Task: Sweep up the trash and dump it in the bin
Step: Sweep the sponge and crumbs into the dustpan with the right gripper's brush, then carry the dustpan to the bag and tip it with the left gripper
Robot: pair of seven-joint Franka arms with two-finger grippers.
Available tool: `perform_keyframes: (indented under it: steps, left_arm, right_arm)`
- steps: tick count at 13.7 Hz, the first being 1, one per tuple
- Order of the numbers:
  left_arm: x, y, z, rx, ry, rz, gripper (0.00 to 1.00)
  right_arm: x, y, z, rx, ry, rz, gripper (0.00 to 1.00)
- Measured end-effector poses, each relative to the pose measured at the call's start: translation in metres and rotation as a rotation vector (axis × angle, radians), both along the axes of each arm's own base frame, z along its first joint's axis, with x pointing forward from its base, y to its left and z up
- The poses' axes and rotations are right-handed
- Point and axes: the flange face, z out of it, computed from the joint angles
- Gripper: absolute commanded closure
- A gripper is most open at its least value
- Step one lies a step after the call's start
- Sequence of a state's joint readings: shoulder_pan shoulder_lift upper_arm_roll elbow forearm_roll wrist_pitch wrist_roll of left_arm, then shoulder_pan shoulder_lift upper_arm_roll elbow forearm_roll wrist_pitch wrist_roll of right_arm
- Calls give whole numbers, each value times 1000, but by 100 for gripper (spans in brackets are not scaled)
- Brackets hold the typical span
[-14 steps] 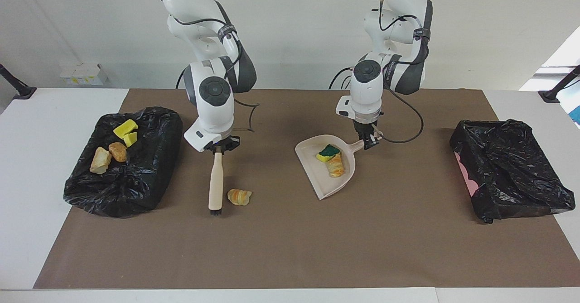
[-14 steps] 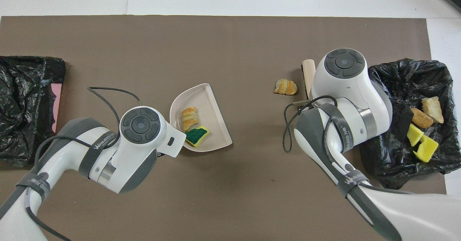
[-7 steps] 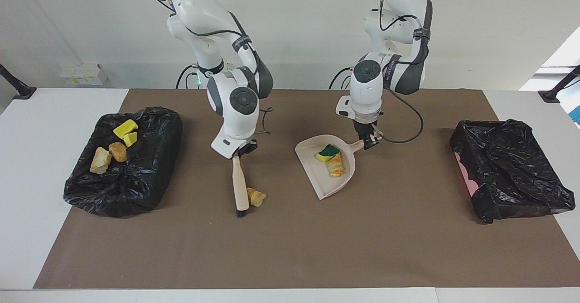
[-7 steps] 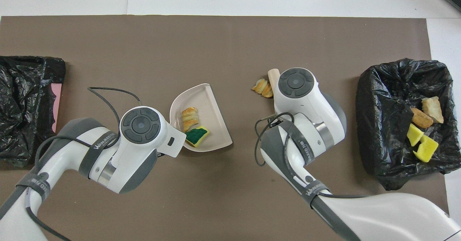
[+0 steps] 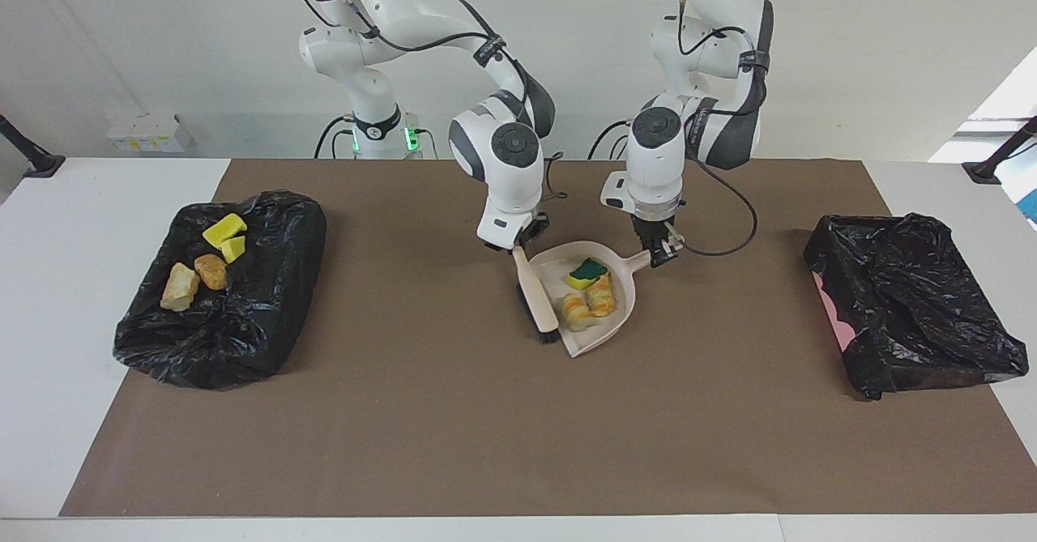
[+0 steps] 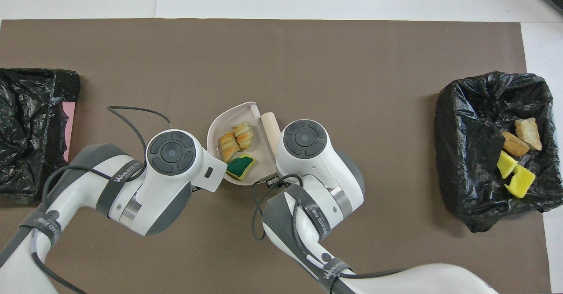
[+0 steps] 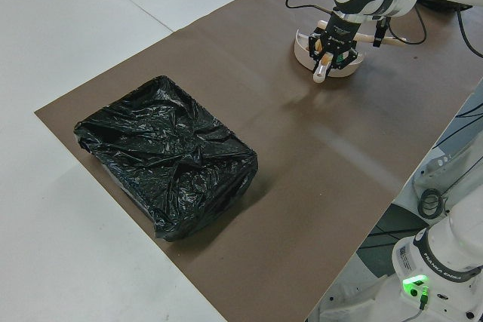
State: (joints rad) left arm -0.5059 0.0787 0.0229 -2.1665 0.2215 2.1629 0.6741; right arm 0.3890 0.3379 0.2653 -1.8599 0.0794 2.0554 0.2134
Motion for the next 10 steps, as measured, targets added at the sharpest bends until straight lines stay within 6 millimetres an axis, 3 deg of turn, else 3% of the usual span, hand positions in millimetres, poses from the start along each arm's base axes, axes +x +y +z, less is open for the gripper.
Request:
perform_keyframes:
  steps: [4,7,10]
  left_arm:
    - [0,0,0,0,1,-2,100]
    - [4,8,0,4,16,-79,100]
    - [17,32,4,4,34,-163,100]
  right_arm:
    - [-2,0,2,56,33,70,100]
    - [14,-27,11,38,63,28,100]
    - [23,-52,37,14,69,-48,100]
